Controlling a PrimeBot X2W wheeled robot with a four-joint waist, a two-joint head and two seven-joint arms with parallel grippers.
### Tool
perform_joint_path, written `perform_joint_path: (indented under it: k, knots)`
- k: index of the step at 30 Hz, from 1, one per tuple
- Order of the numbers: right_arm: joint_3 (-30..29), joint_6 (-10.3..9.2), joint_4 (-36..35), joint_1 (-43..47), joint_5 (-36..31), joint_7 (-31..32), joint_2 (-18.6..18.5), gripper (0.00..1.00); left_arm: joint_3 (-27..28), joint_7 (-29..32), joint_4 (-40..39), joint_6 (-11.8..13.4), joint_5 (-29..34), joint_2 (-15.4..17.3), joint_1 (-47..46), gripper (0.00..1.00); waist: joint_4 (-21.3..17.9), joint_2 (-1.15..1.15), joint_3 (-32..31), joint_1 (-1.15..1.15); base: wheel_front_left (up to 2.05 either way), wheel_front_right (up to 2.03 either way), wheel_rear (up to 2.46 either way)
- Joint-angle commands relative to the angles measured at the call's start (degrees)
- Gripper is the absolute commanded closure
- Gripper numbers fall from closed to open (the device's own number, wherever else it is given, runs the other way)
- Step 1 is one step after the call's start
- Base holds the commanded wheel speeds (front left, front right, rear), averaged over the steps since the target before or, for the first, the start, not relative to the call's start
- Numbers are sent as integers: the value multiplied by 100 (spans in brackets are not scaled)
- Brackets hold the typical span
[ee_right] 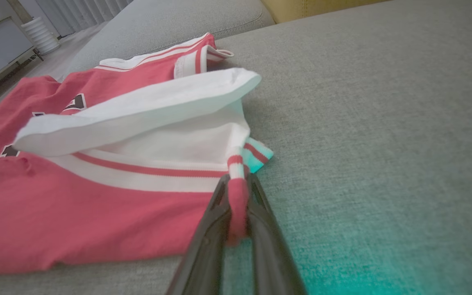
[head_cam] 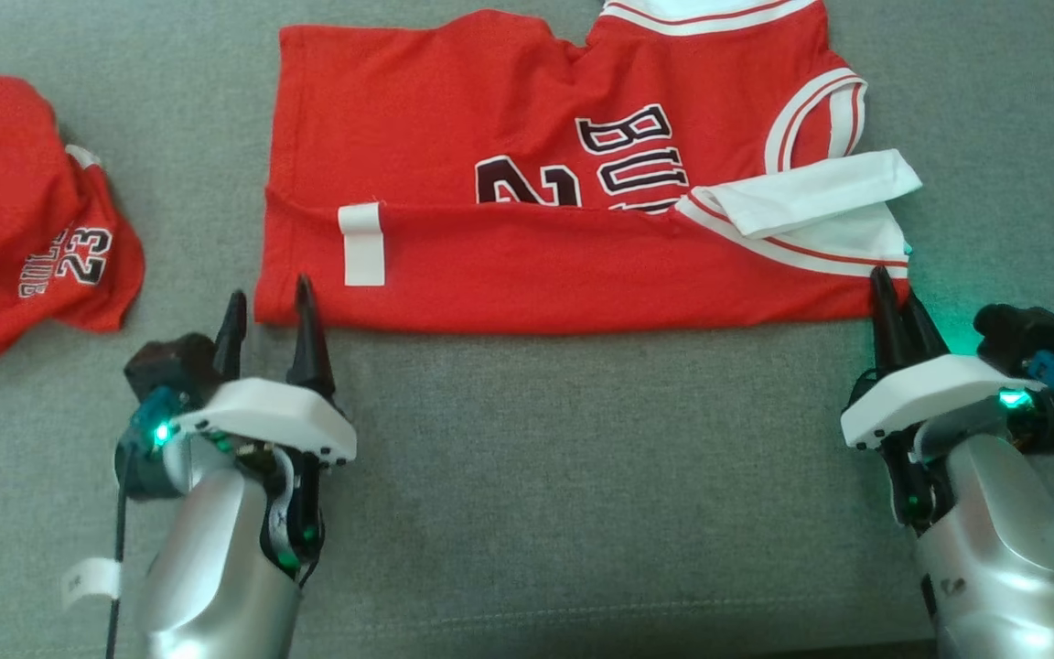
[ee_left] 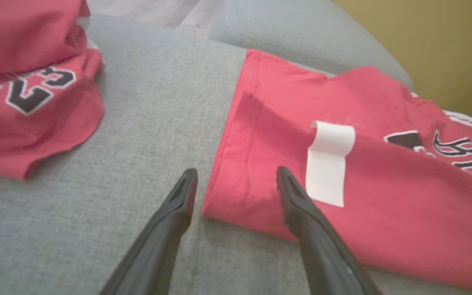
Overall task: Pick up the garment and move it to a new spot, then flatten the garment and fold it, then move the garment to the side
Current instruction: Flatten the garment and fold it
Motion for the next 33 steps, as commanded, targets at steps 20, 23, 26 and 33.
perform_joint_path:
  k: [20, 23, 26, 33]
  knots:
    - [122, 36, -279, -253, 365, -136, -46, 100, -140, -30, 641, -335, 258, 107, -436, 100, 37, 0, -153, 0, 0, 0, 0]
    - [107, 36, -298, -362, 425, -42, -163, 100, 48, -30, 359, -291, 294, 107, -372, 100, 50, 0, -431, 0, 0, 0, 0]
    - [151, 36, -343, -457, 457, 128, -318, 100, 258, -30, 173, -300, 351, 107, -276, 100, 40, 0, -799, 0, 0, 0, 0]
    - [353, 36, -475, 71, 641, 780, -510, 100, 386, -30, 440, -316, 344, 107, 454, 100, 1, 0, -1690, 0, 0, 0, 0]
